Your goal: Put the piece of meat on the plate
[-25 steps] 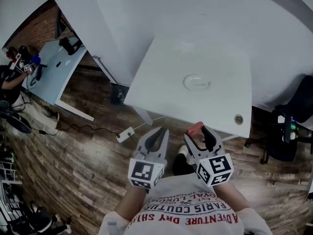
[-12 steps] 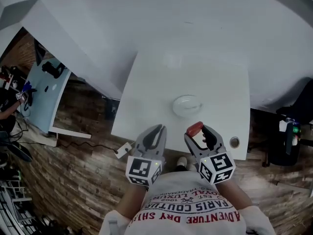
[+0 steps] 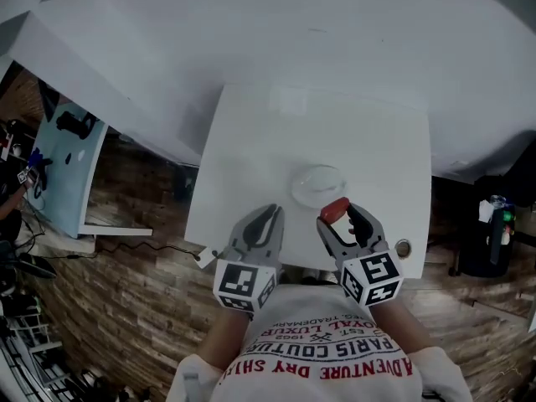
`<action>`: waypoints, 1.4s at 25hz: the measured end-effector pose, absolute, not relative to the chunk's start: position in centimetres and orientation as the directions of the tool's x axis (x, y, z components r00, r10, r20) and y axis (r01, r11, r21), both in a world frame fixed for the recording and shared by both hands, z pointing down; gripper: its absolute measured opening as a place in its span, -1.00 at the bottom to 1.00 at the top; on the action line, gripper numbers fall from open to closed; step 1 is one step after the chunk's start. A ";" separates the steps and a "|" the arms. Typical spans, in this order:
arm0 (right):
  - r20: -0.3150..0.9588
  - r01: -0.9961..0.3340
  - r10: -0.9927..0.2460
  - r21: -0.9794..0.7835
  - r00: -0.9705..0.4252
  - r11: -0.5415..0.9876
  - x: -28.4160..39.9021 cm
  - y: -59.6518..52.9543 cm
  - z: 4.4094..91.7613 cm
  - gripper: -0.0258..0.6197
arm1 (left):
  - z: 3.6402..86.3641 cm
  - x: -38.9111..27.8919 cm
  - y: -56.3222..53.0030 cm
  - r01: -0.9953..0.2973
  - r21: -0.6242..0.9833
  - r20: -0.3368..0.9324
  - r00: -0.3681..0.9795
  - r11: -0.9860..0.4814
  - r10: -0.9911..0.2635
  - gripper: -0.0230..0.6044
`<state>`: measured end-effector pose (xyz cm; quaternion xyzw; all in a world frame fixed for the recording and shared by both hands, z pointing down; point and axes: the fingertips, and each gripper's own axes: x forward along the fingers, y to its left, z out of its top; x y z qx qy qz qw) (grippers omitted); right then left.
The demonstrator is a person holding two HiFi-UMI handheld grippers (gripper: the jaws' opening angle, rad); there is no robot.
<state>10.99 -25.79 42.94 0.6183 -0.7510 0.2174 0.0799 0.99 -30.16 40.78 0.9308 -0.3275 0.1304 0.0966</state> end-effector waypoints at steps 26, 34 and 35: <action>0.798 -0.969 -0.602 -0.134 0.018 -0.207 14.0 -33.5 59.3 -0.06 | 51.7 3.2 -40.1 -0.446 0.244 0.488 0.824 -0.861 -0.289 -0.89; 0.861 -0.973 -0.508 -0.131 -0.017 -0.189 13.7 -34.8 62.8 -0.06 | 54.1 3.3 -41.1 -0.450 0.262 0.526 0.809 -0.854 -0.265 -0.89; 0.865 -0.975 -0.502 -0.122 -0.012 -0.187 13.7 -34.9 62.9 -0.06 | 54.2 3.3 -41.2 -0.449 0.262 0.526 0.809 -0.854 -0.264 -0.89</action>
